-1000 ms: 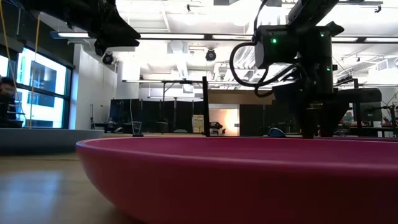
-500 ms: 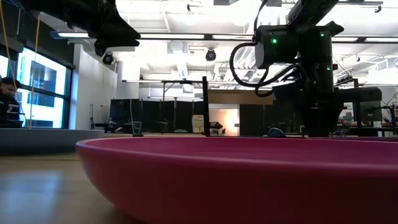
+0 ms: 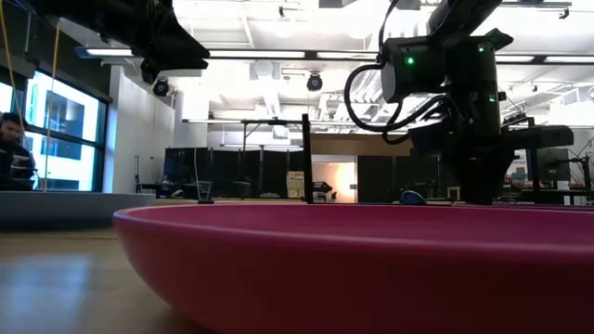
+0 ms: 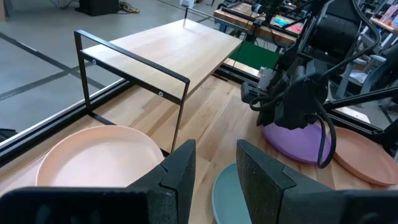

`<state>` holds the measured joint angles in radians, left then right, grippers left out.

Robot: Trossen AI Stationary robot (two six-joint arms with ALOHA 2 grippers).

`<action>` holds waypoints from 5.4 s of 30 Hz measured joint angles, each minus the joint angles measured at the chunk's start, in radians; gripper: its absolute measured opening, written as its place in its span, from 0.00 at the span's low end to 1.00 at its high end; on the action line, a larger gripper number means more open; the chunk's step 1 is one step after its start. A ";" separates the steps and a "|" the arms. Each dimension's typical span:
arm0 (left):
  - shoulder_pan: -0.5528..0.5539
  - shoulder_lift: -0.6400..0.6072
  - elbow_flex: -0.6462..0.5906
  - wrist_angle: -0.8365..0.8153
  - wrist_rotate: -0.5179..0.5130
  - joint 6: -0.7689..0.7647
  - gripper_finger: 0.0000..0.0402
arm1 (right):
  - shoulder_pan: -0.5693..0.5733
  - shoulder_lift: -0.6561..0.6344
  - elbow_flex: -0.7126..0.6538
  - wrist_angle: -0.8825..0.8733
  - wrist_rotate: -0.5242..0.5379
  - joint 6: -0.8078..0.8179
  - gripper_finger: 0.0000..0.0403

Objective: Place and stack plates onto a shelf
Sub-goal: Put the purple plate on the shelf, then stack the blue plate on top of the purple plate on the shelf

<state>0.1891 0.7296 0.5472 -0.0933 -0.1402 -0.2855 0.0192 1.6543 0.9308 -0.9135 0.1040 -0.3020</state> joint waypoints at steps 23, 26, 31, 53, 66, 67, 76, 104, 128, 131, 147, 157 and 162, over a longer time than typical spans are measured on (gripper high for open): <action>0.000 0.000 0.000 0.000 0.000 0.000 0.26 | -0.062 -0.008 0.194 -0.214 -0.056 0.042 0.00; 0.000 0.000 0.000 0.000 0.000 0.000 0.26 | -0.078 -0.036 0.215 -0.220 -0.060 0.066 0.00; 0.000 0.000 0.000 0.000 0.000 0.000 0.26 | -0.113 -0.110 0.222 -0.241 -0.064 0.118 0.00; 0.000 0.000 0.000 0.001 0.000 -0.001 0.26 | -0.364 -0.488 0.222 -0.266 -0.117 0.749 0.00; 0.000 0.000 0.000 0.001 0.000 0.000 0.26 | -0.588 -0.613 0.222 -0.265 -0.161 1.031 0.00; 0.000 0.000 0.000 0.001 0.000 0.000 0.26 | -0.609 -0.622 0.222 -0.265 -0.160 1.036 0.00; 0.000 0.000 0.000 0.001 0.000 0.000 0.26 | -0.804 -0.694 0.222 -0.251 -0.148 1.005 0.00; 0.000 0.000 0.000 0.001 0.005 0.000 0.26 | -1.159 -0.666 0.184 -0.287 -0.181 1.027 0.00; 0.000 0.000 0.000 0.000 0.011 -0.001 0.26 | -1.158 -0.528 0.184 -0.261 -0.052 1.001 0.00; 0.000 0.000 0.000 0.000 0.011 -0.001 0.26 | -1.158 -0.519 0.184 -0.277 -0.030 0.999 0.00; 0.000 0.000 0.000 0.000 0.011 -0.001 0.26 | -1.159 -0.520 0.184 -0.280 0.040 0.951 0.00; 0.000 0.000 0.000 0.000 0.011 -0.001 0.26 | -1.158 -0.520 0.184 -0.280 0.037 0.948 0.08; 0.000 0.000 0.000 0.000 0.011 -0.002 0.26 | -1.158 -0.520 0.184 -0.280 0.036 0.947 0.12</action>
<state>0.1890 0.7294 0.5472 -0.0929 -0.1291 -0.2871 -1.1393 1.1338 1.1151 -1.1931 0.1402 0.6455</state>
